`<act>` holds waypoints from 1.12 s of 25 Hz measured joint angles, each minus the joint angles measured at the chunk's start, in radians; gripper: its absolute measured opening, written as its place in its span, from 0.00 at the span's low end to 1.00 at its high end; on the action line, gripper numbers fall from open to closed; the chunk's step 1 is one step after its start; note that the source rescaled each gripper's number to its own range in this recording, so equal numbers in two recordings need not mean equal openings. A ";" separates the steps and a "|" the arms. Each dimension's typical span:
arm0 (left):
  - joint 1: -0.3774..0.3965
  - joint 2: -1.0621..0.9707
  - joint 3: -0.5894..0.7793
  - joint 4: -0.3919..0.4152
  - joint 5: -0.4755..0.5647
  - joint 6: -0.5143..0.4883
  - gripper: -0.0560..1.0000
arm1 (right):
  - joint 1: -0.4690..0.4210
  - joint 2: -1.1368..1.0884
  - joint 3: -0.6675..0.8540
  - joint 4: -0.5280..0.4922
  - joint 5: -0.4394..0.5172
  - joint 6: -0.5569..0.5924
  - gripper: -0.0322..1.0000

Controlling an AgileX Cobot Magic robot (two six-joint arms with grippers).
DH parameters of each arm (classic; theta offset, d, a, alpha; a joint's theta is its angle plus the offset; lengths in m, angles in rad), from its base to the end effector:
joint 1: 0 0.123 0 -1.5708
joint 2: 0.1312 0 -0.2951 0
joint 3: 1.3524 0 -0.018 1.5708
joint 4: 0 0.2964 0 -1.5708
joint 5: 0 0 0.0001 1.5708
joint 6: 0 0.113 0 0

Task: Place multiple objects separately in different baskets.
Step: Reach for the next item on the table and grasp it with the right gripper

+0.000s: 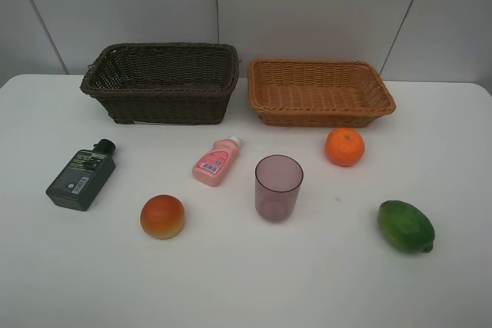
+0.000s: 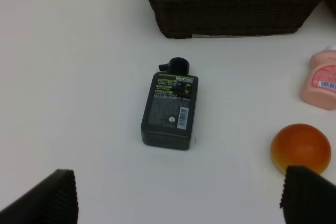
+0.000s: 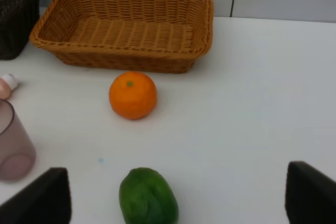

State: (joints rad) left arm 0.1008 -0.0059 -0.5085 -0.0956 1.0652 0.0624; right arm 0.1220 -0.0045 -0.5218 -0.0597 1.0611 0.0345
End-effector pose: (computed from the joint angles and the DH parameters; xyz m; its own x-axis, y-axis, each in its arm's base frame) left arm 0.0429 -0.0052 0.2922 -0.4435 -0.0288 -0.8958 -0.0188 0.9996 -0.0229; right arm 0.0414 -0.0009 0.2968 -0.4293 -0.0473 -0.9019 -0.0726 0.9972 -0.0177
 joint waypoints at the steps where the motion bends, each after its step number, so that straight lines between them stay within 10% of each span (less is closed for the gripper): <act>1: 0.000 0.000 0.000 0.000 0.000 0.000 1.00 | 0.000 0.000 0.000 0.000 0.000 0.000 0.71; 28: 0.000 0.000 0.000 0.000 0.000 0.000 1.00 | 0.000 0.000 0.000 0.000 0.000 0.000 0.71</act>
State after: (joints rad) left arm 0.1008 -0.0059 -0.5085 -0.0956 1.0652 0.0624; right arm 0.1220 -0.0045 -0.5218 -0.0597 1.0611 0.0345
